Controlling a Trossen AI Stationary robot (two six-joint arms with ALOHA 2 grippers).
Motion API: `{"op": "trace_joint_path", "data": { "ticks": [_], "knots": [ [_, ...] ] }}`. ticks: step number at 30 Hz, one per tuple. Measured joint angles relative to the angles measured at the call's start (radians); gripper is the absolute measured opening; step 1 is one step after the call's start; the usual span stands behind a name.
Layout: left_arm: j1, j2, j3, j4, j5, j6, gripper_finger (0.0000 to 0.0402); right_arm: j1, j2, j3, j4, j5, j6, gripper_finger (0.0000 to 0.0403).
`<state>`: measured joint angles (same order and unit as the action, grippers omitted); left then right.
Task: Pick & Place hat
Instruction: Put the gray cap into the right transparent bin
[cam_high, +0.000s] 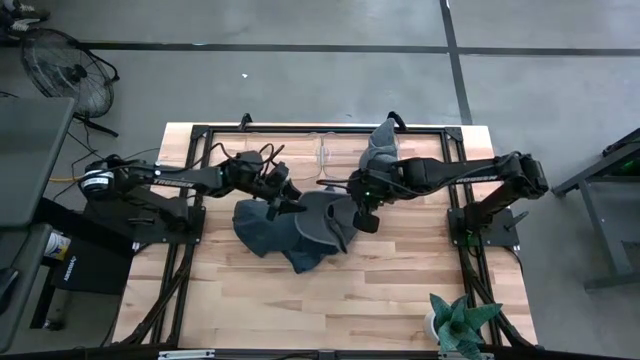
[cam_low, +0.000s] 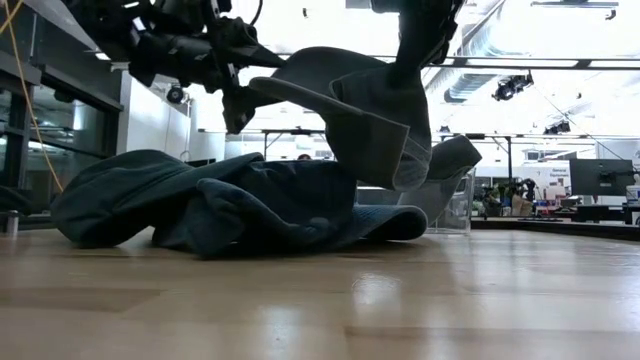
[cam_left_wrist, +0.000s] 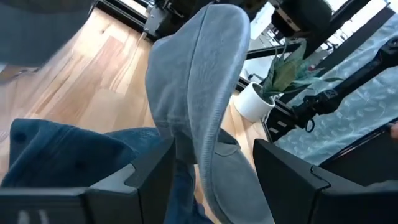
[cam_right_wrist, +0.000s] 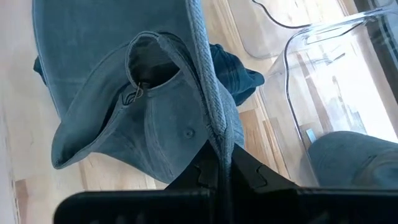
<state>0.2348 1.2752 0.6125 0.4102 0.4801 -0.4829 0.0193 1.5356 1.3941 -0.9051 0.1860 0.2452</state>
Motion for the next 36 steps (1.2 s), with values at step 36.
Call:
{"op": "trace_joint_path", "data": {
  "ticks": [36],
  "knots": [
    [0.0,0.0,0.054,0.045,-0.121,-0.147,0.011,-0.11,-0.01,0.0,0.2,-0.056,-0.152,0.0001]
  ]
}}
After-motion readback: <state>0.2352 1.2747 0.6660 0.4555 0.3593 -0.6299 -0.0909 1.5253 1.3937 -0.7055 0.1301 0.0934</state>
